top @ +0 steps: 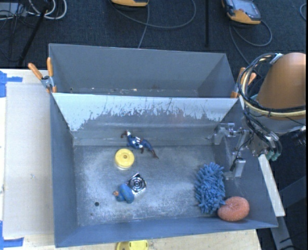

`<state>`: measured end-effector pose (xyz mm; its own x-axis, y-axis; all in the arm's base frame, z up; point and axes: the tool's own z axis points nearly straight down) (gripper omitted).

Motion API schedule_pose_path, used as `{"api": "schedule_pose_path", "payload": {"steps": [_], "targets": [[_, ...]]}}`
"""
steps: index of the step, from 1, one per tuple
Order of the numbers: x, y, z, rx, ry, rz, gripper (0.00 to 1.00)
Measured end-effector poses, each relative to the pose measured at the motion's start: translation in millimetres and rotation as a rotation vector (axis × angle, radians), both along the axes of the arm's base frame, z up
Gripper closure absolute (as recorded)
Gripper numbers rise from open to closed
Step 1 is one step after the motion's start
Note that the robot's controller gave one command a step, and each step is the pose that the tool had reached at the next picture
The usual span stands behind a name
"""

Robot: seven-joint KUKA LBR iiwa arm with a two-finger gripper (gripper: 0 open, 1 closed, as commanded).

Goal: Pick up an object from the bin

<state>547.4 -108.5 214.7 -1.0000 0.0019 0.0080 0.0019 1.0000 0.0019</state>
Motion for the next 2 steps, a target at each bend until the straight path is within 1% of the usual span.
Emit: {"api": "schedule_pose_path", "payload": {"steps": [1, 2], "targets": [[1.5, 0.2, 4.3, -0.001, -0.008, 0.002, 0.00], [-7.6, 9.9, -36.3, -0.002, -0.012, 0.086, 0.00]]}}
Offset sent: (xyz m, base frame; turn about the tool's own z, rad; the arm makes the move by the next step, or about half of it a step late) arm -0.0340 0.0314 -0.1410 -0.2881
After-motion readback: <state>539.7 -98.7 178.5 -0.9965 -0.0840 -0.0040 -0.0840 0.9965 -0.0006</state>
